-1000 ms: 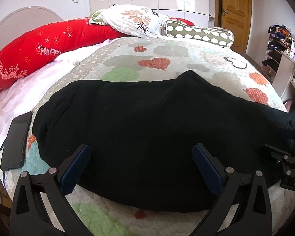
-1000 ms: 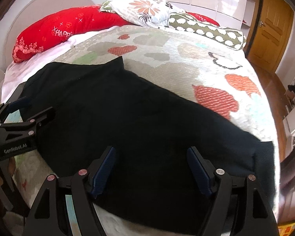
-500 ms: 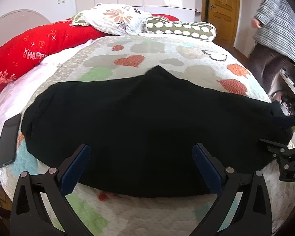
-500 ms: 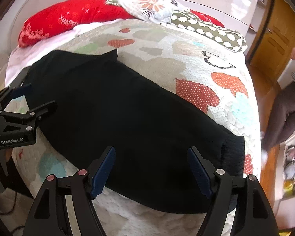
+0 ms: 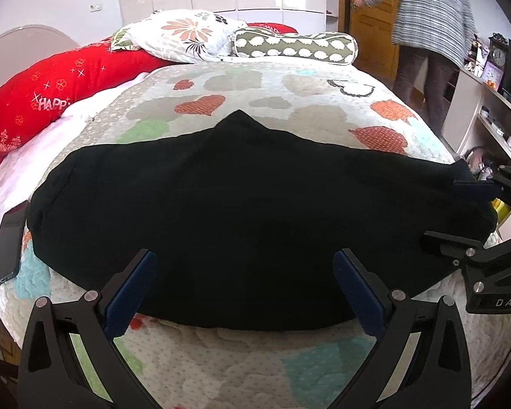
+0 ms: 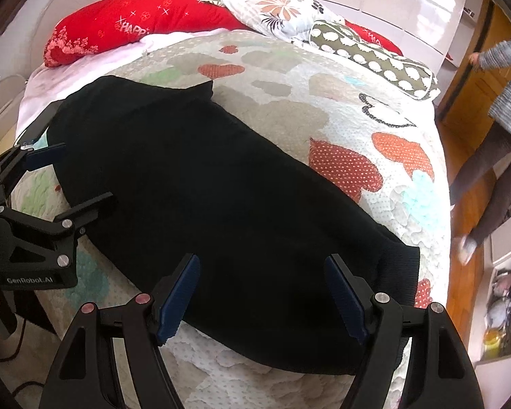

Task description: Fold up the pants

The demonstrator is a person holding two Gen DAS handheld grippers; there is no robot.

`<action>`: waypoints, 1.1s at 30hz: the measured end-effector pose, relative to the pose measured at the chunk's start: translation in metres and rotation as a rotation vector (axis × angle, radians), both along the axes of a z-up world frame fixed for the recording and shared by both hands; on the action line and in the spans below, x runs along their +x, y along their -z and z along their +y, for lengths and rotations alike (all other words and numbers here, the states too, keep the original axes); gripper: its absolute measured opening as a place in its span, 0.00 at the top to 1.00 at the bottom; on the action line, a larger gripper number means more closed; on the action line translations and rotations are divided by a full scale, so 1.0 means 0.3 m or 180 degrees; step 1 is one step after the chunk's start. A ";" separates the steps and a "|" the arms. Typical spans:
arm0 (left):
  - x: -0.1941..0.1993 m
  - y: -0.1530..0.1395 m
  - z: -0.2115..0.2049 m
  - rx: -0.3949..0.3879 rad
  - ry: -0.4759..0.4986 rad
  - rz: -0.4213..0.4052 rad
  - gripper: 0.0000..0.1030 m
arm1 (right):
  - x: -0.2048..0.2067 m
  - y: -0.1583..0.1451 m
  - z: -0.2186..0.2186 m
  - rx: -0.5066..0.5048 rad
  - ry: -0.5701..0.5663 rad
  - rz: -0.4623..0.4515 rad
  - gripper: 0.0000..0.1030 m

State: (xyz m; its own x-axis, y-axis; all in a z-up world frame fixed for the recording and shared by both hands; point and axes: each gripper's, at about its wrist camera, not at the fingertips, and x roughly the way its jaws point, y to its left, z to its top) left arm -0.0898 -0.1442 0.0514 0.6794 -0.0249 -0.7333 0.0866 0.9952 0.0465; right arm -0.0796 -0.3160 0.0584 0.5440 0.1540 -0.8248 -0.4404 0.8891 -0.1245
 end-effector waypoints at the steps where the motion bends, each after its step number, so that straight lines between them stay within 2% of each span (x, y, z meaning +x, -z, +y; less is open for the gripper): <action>1: -0.001 0.001 -0.004 0.0000 0.0000 0.0007 0.00 | 0.001 0.001 -0.002 0.0000 -0.0007 0.0005 0.25; 6: -0.001 0.001 -0.014 -0.0017 -0.0027 0.0020 0.00 | 0.005 0.005 0.000 -0.0054 -0.0089 0.0041 0.25; 14: 0.007 0.010 -0.019 -0.0015 -0.0094 0.0091 0.00 | 0.013 0.012 0.034 -0.0309 -0.0273 0.0092 0.25; 33: 0.016 -0.003 -0.029 -0.0036 -0.0077 0.0111 0.00 | 0.032 0.008 0.072 -0.0489 -0.0403 0.0154 0.24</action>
State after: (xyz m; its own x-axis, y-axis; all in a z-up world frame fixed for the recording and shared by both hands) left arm -0.0850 -0.1529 0.0522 0.6539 -0.0171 -0.7564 0.0639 0.9974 0.0326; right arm -0.0700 -0.2944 0.0560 0.4875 0.0892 -0.8685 -0.5562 0.7985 -0.2303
